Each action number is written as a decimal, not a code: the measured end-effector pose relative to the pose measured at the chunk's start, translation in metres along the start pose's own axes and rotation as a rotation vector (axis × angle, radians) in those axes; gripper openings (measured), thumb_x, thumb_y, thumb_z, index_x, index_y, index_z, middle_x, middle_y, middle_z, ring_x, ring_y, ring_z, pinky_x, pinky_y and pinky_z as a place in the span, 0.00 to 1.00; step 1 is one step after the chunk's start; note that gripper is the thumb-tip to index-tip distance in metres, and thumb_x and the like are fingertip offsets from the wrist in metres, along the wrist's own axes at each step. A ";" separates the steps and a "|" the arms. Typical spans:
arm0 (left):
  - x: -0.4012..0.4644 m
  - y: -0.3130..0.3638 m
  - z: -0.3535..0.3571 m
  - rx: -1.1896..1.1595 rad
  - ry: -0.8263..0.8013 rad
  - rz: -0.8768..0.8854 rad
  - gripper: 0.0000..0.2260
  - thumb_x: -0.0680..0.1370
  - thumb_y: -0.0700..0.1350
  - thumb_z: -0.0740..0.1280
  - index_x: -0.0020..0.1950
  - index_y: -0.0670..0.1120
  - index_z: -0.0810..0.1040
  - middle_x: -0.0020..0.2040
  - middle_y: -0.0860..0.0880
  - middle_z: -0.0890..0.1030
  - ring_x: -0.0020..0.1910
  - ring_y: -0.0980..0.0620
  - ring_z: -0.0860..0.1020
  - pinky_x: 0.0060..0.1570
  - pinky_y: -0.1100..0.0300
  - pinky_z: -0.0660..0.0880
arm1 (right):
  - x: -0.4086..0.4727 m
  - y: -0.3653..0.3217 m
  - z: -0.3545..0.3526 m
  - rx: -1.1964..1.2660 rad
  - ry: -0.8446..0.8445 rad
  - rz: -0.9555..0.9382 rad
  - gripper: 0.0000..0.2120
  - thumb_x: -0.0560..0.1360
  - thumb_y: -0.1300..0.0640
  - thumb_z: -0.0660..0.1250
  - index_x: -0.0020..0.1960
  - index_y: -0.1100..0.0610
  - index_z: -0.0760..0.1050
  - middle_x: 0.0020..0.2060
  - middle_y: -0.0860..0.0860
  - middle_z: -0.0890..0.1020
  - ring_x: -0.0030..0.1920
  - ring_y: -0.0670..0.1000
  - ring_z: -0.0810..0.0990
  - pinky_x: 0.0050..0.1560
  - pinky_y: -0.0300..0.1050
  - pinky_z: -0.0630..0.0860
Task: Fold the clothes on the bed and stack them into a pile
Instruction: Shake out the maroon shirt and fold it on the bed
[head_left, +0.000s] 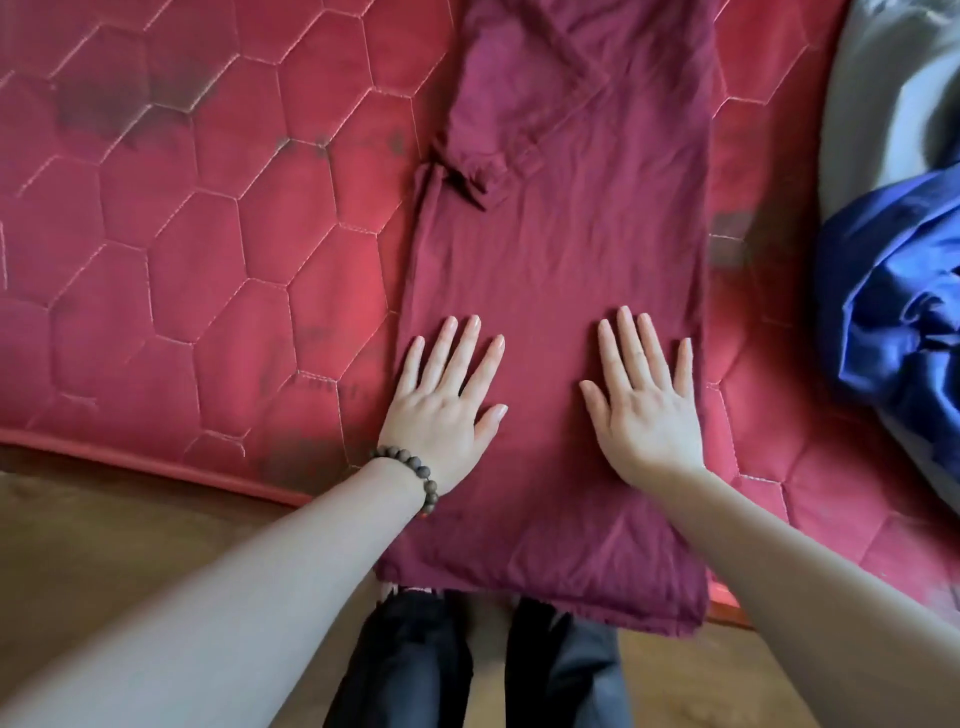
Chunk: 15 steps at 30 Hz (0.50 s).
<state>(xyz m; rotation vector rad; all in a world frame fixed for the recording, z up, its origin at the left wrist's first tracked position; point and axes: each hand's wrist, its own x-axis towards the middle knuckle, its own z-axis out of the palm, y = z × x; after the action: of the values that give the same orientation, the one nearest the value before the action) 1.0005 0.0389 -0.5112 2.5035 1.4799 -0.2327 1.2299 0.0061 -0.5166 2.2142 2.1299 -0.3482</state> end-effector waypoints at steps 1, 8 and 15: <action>-0.010 0.004 0.003 -0.014 -0.004 -0.010 0.29 0.80 0.59 0.49 0.80 0.50 0.51 0.80 0.45 0.50 0.79 0.44 0.48 0.76 0.44 0.48 | -0.014 0.002 0.002 -0.003 -0.004 0.014 0.31 0.80 0.43 0.49 0.79 0.55 0.53 0.78 0.52 0.54 0.78 0.53 0.49 0.76 0.62 0.45; -0.066 0.023 0.023 -0.007 -0.016 0.071 0.31 0.80 0.61 0.51 0.80 0.50 0.50 0.80 0.43 0.50 0.79 0.44 0.48 0.76 0.41 0.49 | -0.113 -0.001 0.022 -0.025 -0.033 -0.138 0.30 0.79 0.41 0.52 0.78 0.49 0.54 0.78 0.51 0.55 0.78 0.53 0.51 0.75 0.65 0.48; -0.088 -0.034 0.007 0.059 -0.099 0.395 0.26 0.82 0.55 0.50 0.79 0.51 0.54 0.80 0.47 0.54 0.79 0.47 0.50 0.76 0.45 0.49 | -0.145 0.065 -0.001 -0.080 -0.146 -0.085 0.29 0.79 0.41 0.50 0.78 0.47 0.55 0.78 0.53 0.55 0.78 0.54 0.50 0.74 0.66 0.50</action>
<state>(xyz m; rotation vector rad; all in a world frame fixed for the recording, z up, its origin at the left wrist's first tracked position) 0.9283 -0.0214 -0.4996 2.7189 0.9273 -0.3266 1.2908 -0.1395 -0.4949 1.9948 2.1270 -0.4077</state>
